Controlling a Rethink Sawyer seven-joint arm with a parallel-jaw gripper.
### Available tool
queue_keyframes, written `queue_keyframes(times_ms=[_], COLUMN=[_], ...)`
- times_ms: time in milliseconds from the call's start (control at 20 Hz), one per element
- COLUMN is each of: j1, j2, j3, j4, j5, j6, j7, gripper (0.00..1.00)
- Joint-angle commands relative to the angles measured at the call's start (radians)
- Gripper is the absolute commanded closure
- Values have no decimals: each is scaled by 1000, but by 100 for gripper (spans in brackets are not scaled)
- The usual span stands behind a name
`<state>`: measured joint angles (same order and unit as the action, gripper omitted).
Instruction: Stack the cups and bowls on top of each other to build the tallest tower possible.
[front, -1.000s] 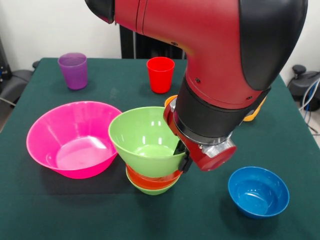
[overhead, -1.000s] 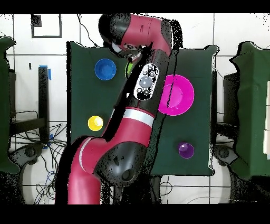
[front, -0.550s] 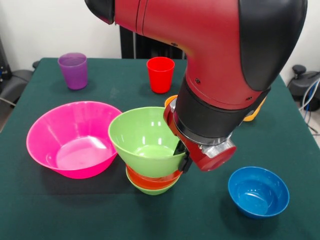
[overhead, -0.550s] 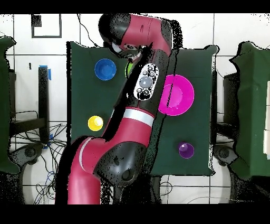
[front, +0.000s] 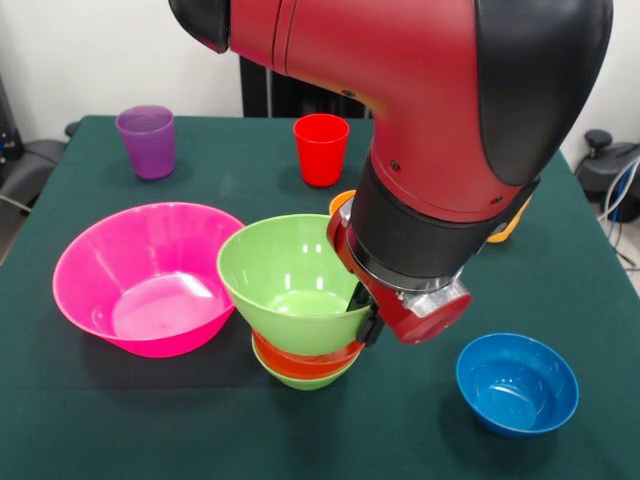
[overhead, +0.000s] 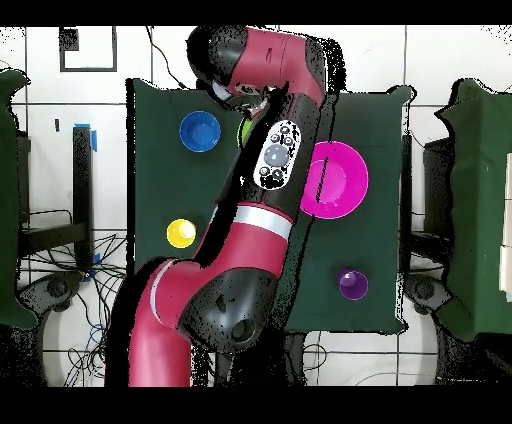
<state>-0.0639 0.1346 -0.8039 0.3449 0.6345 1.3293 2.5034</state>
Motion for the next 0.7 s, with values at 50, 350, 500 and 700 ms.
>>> queue_keyframes(times_ms=[50, 350, 500, 700], j1=[3, 6, 5, 4], j2=[40, 37, 38, 38], j3=[50, 47, 51, 50], j4=[24, 33, 33, 33], j5=[-40, -51, -51, -50], j6=[113, 118, 113, 115], j7=[3, -4, -7, -7], gripper=[100, 100, 100, 100])
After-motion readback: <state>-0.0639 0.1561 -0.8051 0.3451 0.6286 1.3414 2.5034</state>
